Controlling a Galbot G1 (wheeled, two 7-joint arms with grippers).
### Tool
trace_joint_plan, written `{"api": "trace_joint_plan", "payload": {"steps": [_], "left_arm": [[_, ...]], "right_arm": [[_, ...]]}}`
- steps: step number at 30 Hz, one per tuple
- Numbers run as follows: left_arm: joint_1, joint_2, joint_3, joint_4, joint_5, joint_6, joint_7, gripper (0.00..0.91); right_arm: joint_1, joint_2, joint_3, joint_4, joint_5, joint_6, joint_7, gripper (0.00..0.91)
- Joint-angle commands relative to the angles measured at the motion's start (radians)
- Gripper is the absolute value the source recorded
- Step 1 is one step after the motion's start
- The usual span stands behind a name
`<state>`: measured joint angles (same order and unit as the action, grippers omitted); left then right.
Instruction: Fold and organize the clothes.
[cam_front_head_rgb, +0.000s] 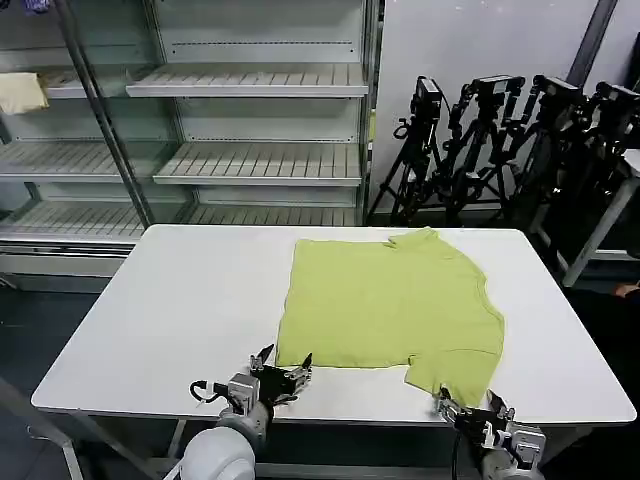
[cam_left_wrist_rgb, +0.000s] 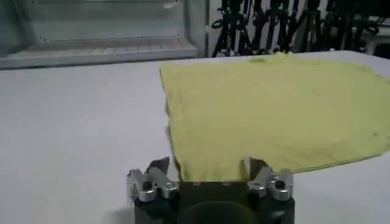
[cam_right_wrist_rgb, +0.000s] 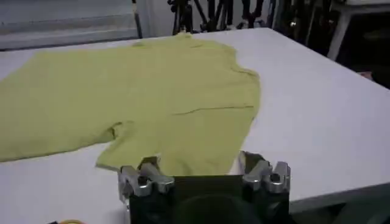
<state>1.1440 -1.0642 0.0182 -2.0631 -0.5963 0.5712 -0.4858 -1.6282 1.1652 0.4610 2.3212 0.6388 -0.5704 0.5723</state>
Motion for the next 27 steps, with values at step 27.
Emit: {"api": "trace_joint_plan", "payload": {"steps": [27], "left_arm": [[0.176, 0.044, -0.132, -0.205, -0.057, -0.021, 0.055, 0.030]], "right_arm": [[-0.075, 0.003, 0.055, 0.150, -0.057, 0.132, -0.125, 0.000]]}}
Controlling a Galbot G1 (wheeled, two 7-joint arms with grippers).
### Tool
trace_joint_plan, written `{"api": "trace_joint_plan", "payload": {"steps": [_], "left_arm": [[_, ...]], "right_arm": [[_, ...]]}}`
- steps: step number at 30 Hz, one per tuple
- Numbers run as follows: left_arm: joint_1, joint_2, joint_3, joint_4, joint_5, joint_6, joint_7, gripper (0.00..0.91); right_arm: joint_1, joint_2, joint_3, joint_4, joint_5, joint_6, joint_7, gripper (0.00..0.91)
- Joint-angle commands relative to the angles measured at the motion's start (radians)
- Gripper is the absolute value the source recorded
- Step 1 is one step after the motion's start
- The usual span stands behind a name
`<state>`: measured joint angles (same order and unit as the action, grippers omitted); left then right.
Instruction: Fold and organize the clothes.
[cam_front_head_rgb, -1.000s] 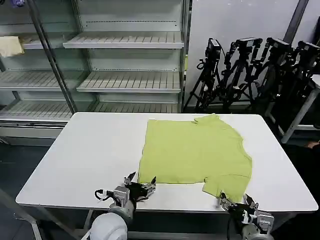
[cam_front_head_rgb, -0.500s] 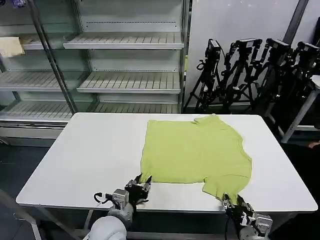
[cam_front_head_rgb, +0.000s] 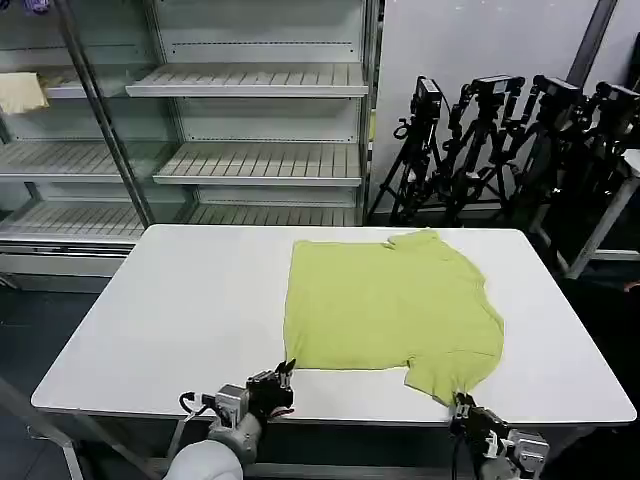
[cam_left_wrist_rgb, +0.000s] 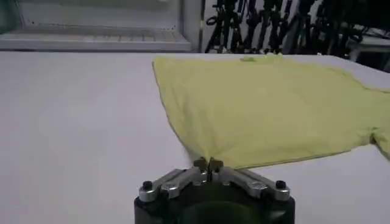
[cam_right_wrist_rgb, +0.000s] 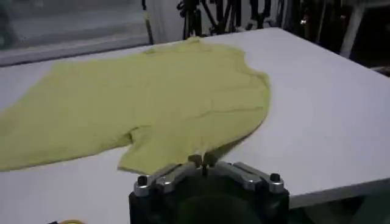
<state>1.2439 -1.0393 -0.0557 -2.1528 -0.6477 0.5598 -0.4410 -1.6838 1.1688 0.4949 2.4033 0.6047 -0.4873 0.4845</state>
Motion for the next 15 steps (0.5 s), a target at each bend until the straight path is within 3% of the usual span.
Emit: {"api": "trace_joint_plan", "payload": {"steps": [1, 9, 15], "left_arm": [[0.083, 0.023, -0.064, -0.127, -0.005, -0.011, 0.011, 0.030], [0.140, 0.049, -0.145, -0.230, -0.013, -0.018, 0.012, 0.030], [0.087, 0.056, -0.164, -0.189, -0.045, -0.028, 0.015, 0.030]], "right_arm": [[-0.026, -0.001, 0.027, 0.079, -0.027, 0.052, -0.042, 0.000], [-0.044, -0.014, 0.087, 0.129, -0.045, 0.087, -0.081, 0.000], [0.021, -0.027, 0.086, 0.080, -0.038, 0.105, -0.090, 0.000]]}}
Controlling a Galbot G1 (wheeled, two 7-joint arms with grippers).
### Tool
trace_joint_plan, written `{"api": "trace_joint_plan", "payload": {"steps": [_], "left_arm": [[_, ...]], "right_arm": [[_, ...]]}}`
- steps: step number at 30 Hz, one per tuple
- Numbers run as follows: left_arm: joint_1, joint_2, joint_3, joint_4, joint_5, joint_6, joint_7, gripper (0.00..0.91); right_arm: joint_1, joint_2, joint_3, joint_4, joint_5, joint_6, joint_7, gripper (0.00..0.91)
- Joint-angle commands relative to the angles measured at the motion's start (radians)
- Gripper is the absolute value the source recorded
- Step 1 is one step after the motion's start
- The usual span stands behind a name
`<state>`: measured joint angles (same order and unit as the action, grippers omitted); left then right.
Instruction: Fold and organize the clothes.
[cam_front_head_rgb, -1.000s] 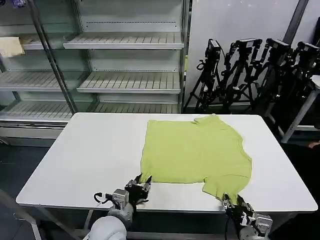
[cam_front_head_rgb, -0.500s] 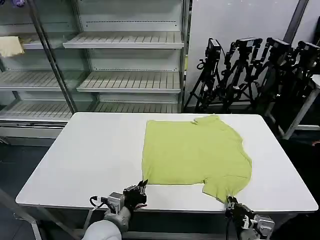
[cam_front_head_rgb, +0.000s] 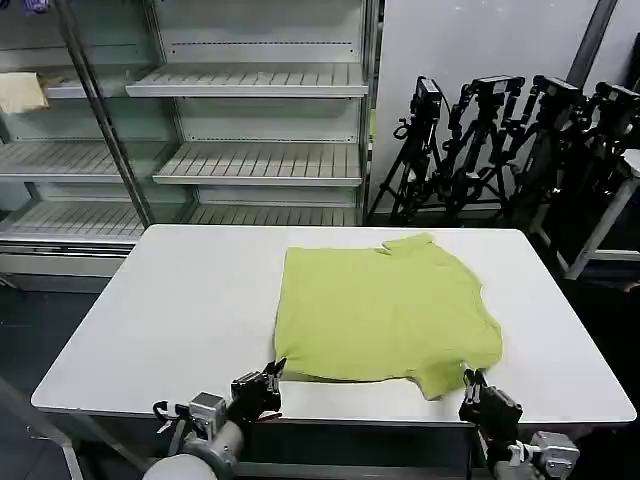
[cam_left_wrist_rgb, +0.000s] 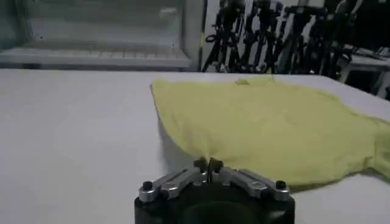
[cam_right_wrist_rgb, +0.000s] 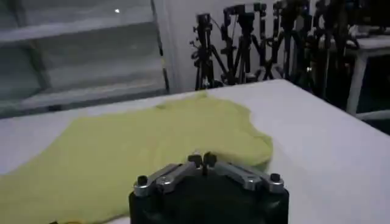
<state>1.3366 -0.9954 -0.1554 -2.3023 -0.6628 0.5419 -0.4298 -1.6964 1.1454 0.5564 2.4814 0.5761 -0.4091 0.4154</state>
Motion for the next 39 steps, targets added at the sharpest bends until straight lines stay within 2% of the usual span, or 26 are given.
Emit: {"api": "trace_joint_plan", "payload": {"steps": [1, 21, 31, 39], "left_arm": [[-0.014, 0.012, -0.066, -0.027, -0.037, -0.012, 0.004, 0.030], [-0.327, -0.046, 0.037, 0.255, -0.058, -0.026, 0.029, 0.030], [-0.367, -0.091, 0.071, 0.331, -0.037, -0.020, 0.029, 0.030], [-0.371, -0.115, 0.095, 0.363, -0.004, -0.019, 0.028, 0.030]], "right_arm": [[0.054, -0.007, 0.024, -0.014, -0.004, 0.031, -0.024, 0.000], [0.390, -0.111, -0.043, -0.299, 0.096, 0.023, -0.028, 0.000], [0.517, -0.136, -0.110, -0.438, 0.097, 0.024, -0.054, 0.000], [0.584, -0.124, -0.185, -0.554, 0.047, 0.034, -0.085, 0.000]]}}
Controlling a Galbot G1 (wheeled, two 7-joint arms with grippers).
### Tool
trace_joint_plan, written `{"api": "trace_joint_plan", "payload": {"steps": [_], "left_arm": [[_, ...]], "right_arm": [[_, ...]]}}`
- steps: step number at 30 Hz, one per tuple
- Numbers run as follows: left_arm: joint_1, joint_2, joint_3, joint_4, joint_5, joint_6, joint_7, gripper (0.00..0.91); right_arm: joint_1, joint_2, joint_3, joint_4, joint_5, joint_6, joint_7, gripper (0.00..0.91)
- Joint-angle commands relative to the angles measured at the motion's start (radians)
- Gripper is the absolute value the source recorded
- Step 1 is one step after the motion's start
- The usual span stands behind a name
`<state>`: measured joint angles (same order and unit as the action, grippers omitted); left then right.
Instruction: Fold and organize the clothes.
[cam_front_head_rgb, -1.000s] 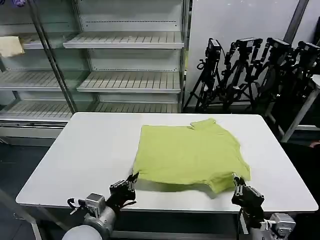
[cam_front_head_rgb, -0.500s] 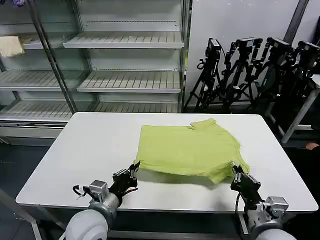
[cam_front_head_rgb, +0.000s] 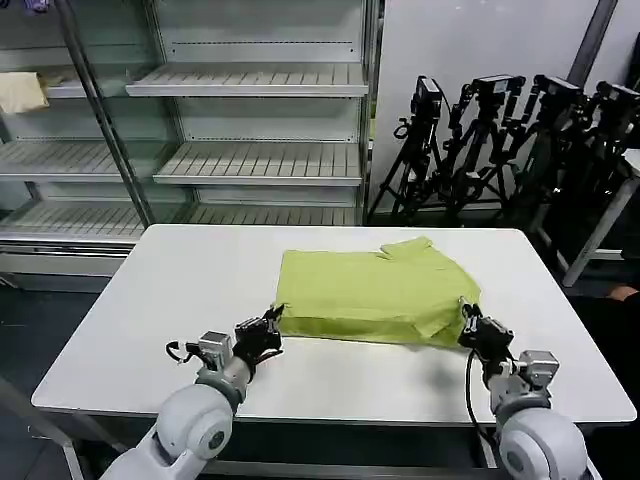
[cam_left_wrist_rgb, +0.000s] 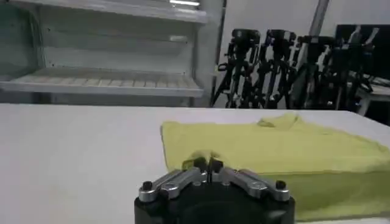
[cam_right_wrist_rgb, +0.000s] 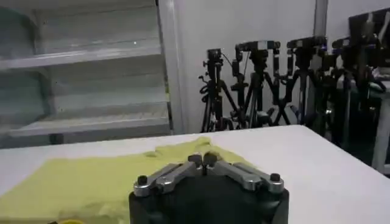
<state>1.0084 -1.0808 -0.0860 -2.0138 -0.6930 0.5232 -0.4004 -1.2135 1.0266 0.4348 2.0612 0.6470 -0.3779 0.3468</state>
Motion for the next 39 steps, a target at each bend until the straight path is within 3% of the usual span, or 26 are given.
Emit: {"api": "trace_joint_plan", "payload": {"steps": [1, 7, 8, 9, 10, 11, 25, 32, 39], "left_arm": [[-0.043, -0.030, 0.028, 0.077, 0.028, 0.000, -0.002, 0.030], [-0.041, -0.047, 0.033, 0.088, 0.053, 0.000, -0.002, 0.040], [-0.039, -0.050, 0.032, 0.089, 0.055, 0.001, -0.002, 0.111], [-0.037, -0.051, 0.032, 0.089, 0.056, 0.003, -0.001, 0.202], [-0.033, -0.053, 0.031, 0.087, 0.058, 0.005, 0.000, 0.333], [-0.030, -0.054, 0.029, 0.085, 0.060, 0.007, 0.000, 0.907], [0.080, -0.042, -0.014, 0.004, 0.077, 0.004, -0.001, 0.907], [0.067, -0.044, -0.010, 0.037, 0.074, 0.003, 0.001, 0.907], [0.024, -0.070, 0.001, 0.111, 0.086, 0.000, -0.001, 0.907]], "right_arm": [[0.105, -0.003, -0.069, -0.139, -0.026, 0.005, -0.017, 0.000], [0.130, 0.023, -0.101, -0.191, -0.078, -0.005, -0.026, 0.000], [0.130, 0.027, -0.104, -0.194, -0.089, -0.023, -0.033, 0.645], [0.128, 0.030, -0.106, -0.195, -0.096, -0.042, -0.038, 0.907], [0.126, 0.033, -0.108, -0.195, -0.104, -0.044, -0.040, 0.907], [0.117, 0.036, -0.109, -0.195, -0.122, -0.044, -0.047, 0.907], [-0.071, 0.043, 0.016, -0.016, -0.212, -0.025, -0.084, 0.907], [-0.160, 0.041, 0.122, 0.019, -0.186, -0.042, -0.080, 0.907], [-0.173, 0.043, 0.159, -0.035, -0.125, -0.086, -0.052, 0.907]]}}
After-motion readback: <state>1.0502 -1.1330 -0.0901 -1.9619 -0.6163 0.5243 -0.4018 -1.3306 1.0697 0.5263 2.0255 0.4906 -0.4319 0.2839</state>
